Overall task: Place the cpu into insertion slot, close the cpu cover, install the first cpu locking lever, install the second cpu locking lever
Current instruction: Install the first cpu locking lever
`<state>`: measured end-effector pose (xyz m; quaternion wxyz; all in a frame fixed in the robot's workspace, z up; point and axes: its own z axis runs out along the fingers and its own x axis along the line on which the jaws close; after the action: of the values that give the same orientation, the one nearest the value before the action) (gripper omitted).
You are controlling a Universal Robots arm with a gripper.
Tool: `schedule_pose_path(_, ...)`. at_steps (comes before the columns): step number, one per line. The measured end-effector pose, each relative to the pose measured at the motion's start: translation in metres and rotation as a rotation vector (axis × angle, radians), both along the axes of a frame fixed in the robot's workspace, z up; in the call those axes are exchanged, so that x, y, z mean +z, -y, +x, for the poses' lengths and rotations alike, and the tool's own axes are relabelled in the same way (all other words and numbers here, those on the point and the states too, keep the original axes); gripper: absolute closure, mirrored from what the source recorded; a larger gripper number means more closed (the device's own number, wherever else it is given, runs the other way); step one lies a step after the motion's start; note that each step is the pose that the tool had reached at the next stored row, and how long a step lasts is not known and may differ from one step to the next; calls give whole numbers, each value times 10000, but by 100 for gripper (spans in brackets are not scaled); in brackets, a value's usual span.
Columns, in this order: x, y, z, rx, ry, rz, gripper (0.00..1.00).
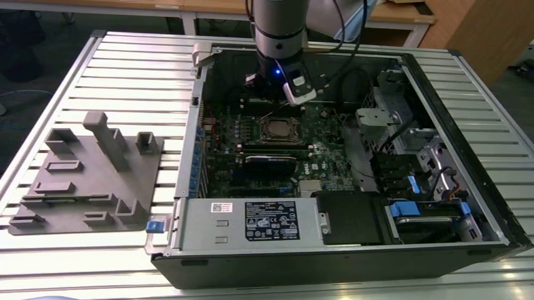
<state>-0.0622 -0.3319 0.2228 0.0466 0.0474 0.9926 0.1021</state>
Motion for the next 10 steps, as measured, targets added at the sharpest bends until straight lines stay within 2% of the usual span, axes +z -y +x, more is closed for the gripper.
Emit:
schedule_pose_path(1, -1, 0, 0, 1, 18, 1, 89)
schedule_pose_path(4, -1, 0, 0, 1, 20, 2, 89)
schedule_pose_path(10, -3, -37, 0, 1, 22, 16, 89)
